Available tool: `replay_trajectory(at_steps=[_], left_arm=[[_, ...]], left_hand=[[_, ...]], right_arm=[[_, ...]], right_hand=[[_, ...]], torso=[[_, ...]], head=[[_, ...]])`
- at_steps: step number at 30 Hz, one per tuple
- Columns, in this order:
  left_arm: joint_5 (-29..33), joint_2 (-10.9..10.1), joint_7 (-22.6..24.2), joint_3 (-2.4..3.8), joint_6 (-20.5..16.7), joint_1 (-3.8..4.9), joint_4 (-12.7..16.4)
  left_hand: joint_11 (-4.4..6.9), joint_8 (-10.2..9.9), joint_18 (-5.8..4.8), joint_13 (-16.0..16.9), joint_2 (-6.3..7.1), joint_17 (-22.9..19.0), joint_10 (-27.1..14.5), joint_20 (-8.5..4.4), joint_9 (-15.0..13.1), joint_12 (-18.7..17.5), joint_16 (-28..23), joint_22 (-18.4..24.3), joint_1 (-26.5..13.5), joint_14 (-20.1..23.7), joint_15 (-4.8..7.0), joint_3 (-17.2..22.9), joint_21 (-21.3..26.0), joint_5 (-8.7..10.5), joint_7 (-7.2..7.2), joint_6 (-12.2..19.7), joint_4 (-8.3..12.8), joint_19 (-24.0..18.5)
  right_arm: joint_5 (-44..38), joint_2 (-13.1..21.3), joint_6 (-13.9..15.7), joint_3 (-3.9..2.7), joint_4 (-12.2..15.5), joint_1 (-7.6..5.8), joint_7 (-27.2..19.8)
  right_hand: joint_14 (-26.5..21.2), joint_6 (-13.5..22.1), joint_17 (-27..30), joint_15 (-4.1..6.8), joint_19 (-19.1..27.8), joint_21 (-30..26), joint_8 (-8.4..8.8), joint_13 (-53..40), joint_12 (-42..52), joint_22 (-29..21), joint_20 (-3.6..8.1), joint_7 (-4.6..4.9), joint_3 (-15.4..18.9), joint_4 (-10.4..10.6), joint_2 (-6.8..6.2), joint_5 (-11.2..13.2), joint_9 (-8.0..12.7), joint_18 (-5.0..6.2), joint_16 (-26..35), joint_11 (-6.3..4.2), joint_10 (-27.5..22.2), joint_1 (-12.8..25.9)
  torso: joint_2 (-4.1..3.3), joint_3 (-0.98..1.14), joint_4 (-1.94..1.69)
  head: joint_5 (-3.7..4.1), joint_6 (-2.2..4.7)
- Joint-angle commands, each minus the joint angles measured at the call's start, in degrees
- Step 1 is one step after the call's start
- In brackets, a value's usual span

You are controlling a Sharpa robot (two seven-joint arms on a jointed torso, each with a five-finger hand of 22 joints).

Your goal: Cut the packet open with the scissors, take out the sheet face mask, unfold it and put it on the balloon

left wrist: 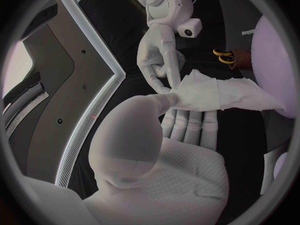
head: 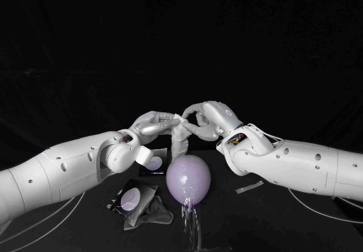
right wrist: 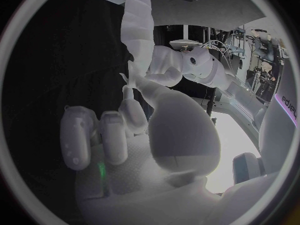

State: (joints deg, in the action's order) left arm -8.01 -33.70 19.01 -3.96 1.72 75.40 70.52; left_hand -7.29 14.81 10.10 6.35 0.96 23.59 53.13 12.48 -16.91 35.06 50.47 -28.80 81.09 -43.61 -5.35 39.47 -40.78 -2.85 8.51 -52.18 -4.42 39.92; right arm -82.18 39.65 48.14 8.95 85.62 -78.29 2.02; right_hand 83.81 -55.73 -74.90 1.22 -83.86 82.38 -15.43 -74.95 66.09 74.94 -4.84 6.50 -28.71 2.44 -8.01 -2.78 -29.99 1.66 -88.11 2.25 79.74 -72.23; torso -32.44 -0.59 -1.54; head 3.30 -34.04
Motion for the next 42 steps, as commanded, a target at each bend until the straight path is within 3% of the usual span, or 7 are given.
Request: replay_trajectory(at_steps=[1,5,11,28,42], left_arm=[[-0.27,0.14,1.32,0.14,1.31,0.15,0.25],[-0.55,0.13,1.33,0.14,1.52,0.15,0.32],[-0.92,0.10,1.23,0.14,1.55,0.15,0.36],[-1.47,0.03,0.88,0.14,1.23,0.15,0.26],[-1.79,-0.05,0.64,0.13,1.03,0.15,0.11]], left_hand=[[-0.11,-0.27,-0.20,-0.12,0.16,-0.07,-0.11,-0.11,0.05,-0.37,-0.20,-0.16,-0.27,0.25,-0.26,0.06,-0.34,0.11,0.47,0.09,0.15,-0.47],[-0.04,-0.22,-0.21,-0.27,0.15,-0.16,0.18,-0.13,0.04,-0.39,-0.14,-0.53,-0.38,0.14,-0.21,-0.04,-0.81,0.11,0.46,-0.21,0.36,-0.73],[0.01,-0.19,-0.20,-0.35,0.07,-0.20,0.37,-0.13,0.04,-0.39,-0.09,-0.74,-0.45,0.05,-0.17,-0.08,-1.08,0.11,0.45,-0.38,0.43,-0.85],[0.08,-0.18,-0.17,-0.47,-0.15,-0.27,0.58,-0.14,0.05,-0.44,-0.03,-0.98,-0.50,-0.08,-0.10,-0.03,-1.40,0.10,0.48,-0.56,0.49,-1.00],[0.21,-0.10,-0.14,-0.64,-0.42,-0.35,1.02,-0.17,0.04,-0.46,0.10,-1.37,-0.51,-0.35,0.04,0.10,-1.90,0.11,0.41,-0.98,0.69,-1.27]], right_arm=[[-0.13,-0.17,-0.05,0.03,0.03,0.07,-0.54],[-0.86,-0.33,0.08,0.03,-0.28,0.07,-0.33],[-1.47,-0.35,0.15,0.03,-0.45,0.07,-0.26],[0.63,0.50,0.16,0.01,-0.09,0.07,-0.14],[13.63,1.79,1.26,-0.11,0.22,-0.01,-2.13]], right_hand=[[5.59,-0.82,-13.75,0.47,-1.91,0.47,-0.53,-3.76,0.55,12.67,0.03,-0.23,-0.86,-0.21,1.31,-0.01,0.03,0.13,-0.45,-0.47,0.32,-0.67],[5.86,-2.86,-14.31,1.23,-2.65,1.64,-1.97,-4.02,1.42,13.07,0.68,-1.29,-2.68,-1.68,3.39,-0.01,-0.63,-0.15,-1.05,-1.36,1.04,-3.17],[6.05,-3.00,-14.74,1.55,-3.23,2.59,-2.74,-4.67,3.03,13.39,1.14,-1.36,-4.12,-1.83,5.04,-0.02,-1.09,-0.39,-1.51,-1.56,2.10,-3.50],[6.17,-3.22,-15.05,1.71,-3.64,3.27,-3.42,-5.32,4.45,13.62,1.37,-1.54,-5.25,-1.78,5.54,-0.02,-1.33,-0.56,-1.84,-1.72,2.92,-2.86],[6.19,-3.21,-15.10,1.78,-3.85,3.62,-3.64,-5.36,4.55,13.73,1.45,-1.58,-5.76,-1.69,5.85,-0.02,-1.38,-0.65,-1.89,-1.77,3.04,-2.49]], torso=[[0.01,-0.01,0.00],[-0.01,0.00,0.00],[-0.03,-0.01,0.01],[-0.04,0.00,0.05],[0.02,0.01,0.04]], head=[[-0.03,0.01],[0.00,0.00],[0.01,-0.01],[0.03,0.06],[0.13,0.08]])
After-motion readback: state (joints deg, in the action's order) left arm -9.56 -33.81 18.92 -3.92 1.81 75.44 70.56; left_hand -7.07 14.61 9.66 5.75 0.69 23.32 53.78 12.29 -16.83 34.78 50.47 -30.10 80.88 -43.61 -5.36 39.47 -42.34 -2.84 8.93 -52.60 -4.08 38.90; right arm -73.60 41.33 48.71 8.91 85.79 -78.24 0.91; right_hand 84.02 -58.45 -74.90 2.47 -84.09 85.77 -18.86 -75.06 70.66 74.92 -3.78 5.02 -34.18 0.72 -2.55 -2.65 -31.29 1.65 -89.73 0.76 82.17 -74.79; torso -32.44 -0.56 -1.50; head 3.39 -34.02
